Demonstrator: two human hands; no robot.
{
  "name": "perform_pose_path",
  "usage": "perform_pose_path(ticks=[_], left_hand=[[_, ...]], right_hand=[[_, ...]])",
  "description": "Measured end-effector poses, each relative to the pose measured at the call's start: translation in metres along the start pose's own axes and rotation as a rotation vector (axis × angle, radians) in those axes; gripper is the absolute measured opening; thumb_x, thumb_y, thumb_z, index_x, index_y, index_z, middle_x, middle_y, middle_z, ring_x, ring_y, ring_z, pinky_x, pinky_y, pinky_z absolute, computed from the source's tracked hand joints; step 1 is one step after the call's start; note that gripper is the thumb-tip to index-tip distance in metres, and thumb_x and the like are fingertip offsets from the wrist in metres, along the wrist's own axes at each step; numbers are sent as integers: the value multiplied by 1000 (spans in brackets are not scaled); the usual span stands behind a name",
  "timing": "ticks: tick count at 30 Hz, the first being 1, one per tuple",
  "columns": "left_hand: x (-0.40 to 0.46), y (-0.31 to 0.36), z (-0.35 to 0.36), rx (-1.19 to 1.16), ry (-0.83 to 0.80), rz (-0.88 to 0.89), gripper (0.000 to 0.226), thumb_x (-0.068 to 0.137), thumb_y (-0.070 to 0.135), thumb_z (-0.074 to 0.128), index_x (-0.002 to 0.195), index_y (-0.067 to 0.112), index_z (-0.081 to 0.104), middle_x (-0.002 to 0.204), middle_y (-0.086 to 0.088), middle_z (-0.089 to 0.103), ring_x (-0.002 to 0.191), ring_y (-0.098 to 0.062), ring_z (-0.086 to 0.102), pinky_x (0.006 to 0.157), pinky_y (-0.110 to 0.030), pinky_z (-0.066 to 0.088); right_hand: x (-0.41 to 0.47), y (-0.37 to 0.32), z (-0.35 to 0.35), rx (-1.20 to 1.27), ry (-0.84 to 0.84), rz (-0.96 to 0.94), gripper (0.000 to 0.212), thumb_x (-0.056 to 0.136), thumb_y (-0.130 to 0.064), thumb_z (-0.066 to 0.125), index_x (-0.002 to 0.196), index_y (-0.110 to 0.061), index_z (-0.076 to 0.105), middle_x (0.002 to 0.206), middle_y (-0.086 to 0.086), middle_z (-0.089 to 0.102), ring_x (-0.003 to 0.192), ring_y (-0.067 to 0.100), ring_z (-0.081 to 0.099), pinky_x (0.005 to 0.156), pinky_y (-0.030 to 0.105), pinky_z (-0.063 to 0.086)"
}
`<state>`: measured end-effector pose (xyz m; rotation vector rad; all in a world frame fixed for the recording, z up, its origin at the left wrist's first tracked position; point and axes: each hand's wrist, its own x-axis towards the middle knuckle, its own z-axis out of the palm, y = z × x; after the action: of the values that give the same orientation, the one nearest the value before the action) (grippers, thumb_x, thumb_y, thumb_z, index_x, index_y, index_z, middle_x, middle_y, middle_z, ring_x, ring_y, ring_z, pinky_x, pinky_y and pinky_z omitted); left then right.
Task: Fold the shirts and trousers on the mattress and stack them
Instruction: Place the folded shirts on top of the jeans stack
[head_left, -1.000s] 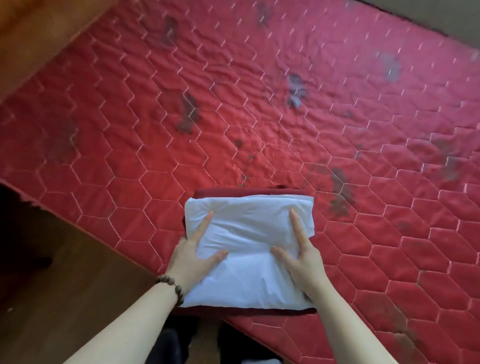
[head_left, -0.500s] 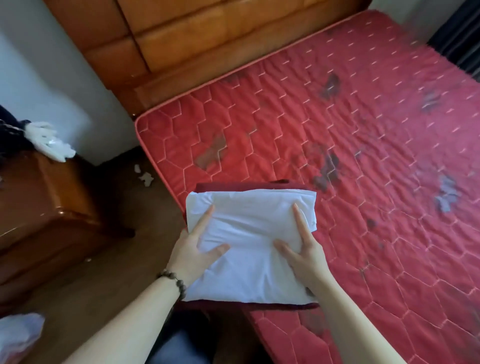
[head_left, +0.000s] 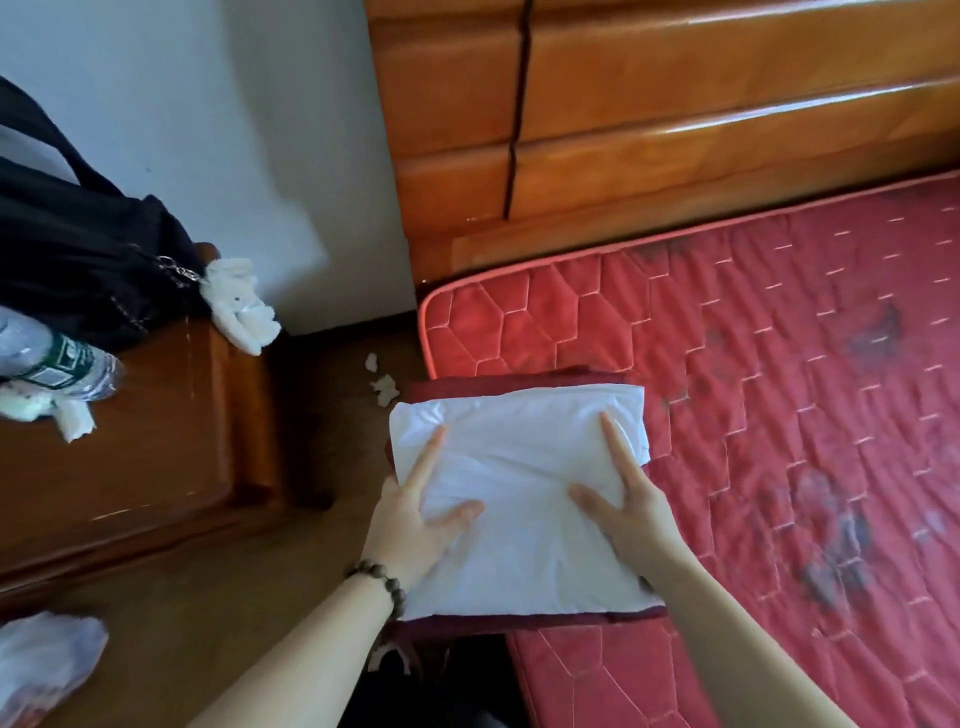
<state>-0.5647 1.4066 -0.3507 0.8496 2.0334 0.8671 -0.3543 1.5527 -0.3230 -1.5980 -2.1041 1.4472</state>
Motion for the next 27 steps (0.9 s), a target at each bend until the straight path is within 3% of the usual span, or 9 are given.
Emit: perform_pose_path(ticks=[3,8,12,14,18,21,23,25,27], left_hand=[[42,0,5,-80,53,-45,88,61,72,66,128,77,11,108,2,43,64,-4,60,56,-6,48],[126,1,14,-110,128,-55,89,59,77,61,132,74,10,114,3,43,57,9,52,53,5,36],[185,3,23,-93,176,-41,87,63,74,62,132,73,9,99,8,43,63,-14,61,66,-24,56],[207,1,24,-69,229,-18,86,63,76,57,132,73,6,93,17,36,67,-11,58,65,-19,50],[235,-9,22,31,195,-36,86,75,67,60,133,71,-3,97,5,33,76,-9,48,69,-17,38],[237,-9,21,110,145,-13,87,76,69,56,136,67,-7,101,1,33,75,-13,47,70,-17,36],[234,-4,20,150,131,-36,86,78,68,55,138,64,-6,118,-6,37,90,-20,54,77,-18,41],[231,3,18,270,163,-108,82,81,65,53,142,60,-1,153,-20,12,136,-39,29,106,-42,36],[227,14,13,418,336,-77,73,87,52,56,146,51,14,157,-23,-12,145,-41,-8,112,-64,14]], right_hand=[[59,-10,-3,-51,-51,-20,82,83,-40,69,130,-76,12,100,-24,57,89,5,61,74,26,49],[162,-15,-4,-96,-84,-56,81,82,-44,68,129,-77,11,106,-21,54,93,0,56,71,20,45],[230,-18,-7,-60,-91,-89,81,82,-42,71,130,-76,14,109,-44,43,91,-13,56,67,8,45],[260,-21,-5,-86,-102,-97,81,82,-46,69,129,-78,10,110,-43,42,88,-9,55,64,8,44],[296,-18,8,-166,-188,-37,79,84,-57,60,125,-80,-3,110,-6,56,81,7,58,60,18,45],[300,-12,11,-214,-196,-16,77,85,-61,55,127,-78,-7,110,2,55,80,13,57,68,28,44],[297,-13,10,-305,-196,-14,78,85,-63,52,129,-75,-11,106,5,54,85,23,59,74,34,45],[295,-16,9,-519,-109,-9,73,87,-66,43,134,-69,-13,120,13,47,109,35,52,92,44,43],[287,-23,11,-719,171,-113,64,92,-63,32,145,-56,-2,151,19,22,142,34,20,113,55,21]])
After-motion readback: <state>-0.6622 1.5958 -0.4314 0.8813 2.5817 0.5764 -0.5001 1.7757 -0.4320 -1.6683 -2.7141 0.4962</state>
